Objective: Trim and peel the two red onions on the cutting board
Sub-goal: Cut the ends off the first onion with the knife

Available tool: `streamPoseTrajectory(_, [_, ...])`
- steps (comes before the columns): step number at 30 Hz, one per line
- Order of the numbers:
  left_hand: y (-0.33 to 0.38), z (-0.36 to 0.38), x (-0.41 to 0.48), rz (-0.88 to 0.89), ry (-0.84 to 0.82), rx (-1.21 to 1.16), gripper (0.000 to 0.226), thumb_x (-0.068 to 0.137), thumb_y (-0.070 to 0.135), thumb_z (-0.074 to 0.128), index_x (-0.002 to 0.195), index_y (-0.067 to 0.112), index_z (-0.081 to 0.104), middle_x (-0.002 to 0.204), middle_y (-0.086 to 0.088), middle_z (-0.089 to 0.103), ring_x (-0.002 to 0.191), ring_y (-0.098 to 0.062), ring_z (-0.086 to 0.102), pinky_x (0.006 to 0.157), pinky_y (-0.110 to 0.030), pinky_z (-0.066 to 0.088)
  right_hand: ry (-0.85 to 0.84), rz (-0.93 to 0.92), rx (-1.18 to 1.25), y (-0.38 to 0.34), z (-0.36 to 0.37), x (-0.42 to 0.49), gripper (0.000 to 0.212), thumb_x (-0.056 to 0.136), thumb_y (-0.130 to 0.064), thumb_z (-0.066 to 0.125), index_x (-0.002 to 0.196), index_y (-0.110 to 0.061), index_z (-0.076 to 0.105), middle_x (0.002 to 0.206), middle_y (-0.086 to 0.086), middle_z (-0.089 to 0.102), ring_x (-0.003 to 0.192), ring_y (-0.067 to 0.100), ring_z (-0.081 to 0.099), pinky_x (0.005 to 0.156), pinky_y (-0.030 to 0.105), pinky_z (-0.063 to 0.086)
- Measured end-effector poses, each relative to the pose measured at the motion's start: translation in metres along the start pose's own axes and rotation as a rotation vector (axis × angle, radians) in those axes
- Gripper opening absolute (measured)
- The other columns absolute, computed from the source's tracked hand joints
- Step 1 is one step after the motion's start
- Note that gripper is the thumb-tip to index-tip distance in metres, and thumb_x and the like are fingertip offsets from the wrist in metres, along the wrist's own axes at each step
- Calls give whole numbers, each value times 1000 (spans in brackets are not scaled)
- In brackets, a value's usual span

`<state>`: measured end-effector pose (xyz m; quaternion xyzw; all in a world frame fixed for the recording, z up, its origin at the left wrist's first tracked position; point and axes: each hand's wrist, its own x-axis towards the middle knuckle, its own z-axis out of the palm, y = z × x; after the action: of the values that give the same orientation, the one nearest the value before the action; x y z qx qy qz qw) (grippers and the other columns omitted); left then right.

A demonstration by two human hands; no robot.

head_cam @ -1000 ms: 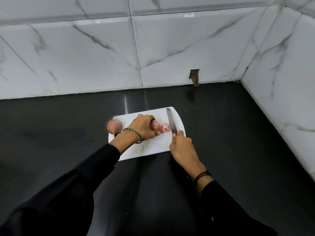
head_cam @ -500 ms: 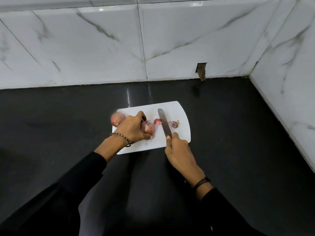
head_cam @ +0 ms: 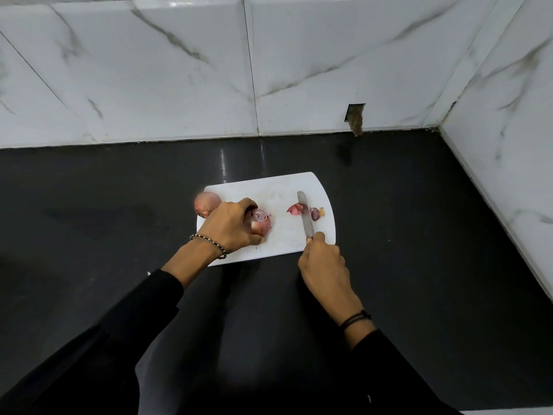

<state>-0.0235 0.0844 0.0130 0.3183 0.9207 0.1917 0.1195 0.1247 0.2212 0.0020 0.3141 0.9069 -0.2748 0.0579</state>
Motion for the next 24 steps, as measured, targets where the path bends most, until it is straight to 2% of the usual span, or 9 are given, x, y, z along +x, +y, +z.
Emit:
streamPoseTrajectory(5, [1,3,-1,2,25,26,72,69,33,86,129,11,54,115,-9,69,101,-26,65,86,-38,54,72,-71,-11,-8,2,-11,23,110,-30,28,117,-12,41,87,1,51,75,18,57,64,35,47])
streamPoseTrajectory(7, [2,4,-1,3,27,46,71,70,35,85,129,13,53,114,-9,68,101,-26,63,84,-37,54,65,-102,-4,-13,5,-12,24,110,-31,28,117,-13,42,81,-3,46,72,15,54,62,31,44])
streamPoseTrajectory(12, [2,5,-2,0,42,22,70,67,34,86,123,11,51,115,-9,65,99,-25,62,83,-35,54,9,-163,-33,-18,12,-12,23,110,-30,30,110,-11,44,88,4,52,85,28,63,64,37,43])
streamPoseTrajectory(17, [4,4,-4,-16,51,33,64,63,34,86,109,13,46,102,-5,61,86,-23,56,75,-34,50,19,-142,-115,-16,11,-3,25,108,-30,34,112,-11,50,94,6,61,89,28,66,65,35,40])
streamPoseTrajectory(21, [2,4,-4,-15,63,38,69,67,37,83,122,15,47,105,-6,59,90,-24,56,81,-36,51,48,-92,-104,-8,6,2,27,108,-33,33,108,-12,50,88,1,54,88,26,65,67,36,43])
streamPoseTrajectory(24, [3,5,-4,5,73,53,70,70,43,80,130,20,51,103,-2,55,92,-21,56,81,-35,51,82,-51,-95,4,0,4,30,108,-34,32,107,-11,51,90,4,59,88,29,66,72,41,51])
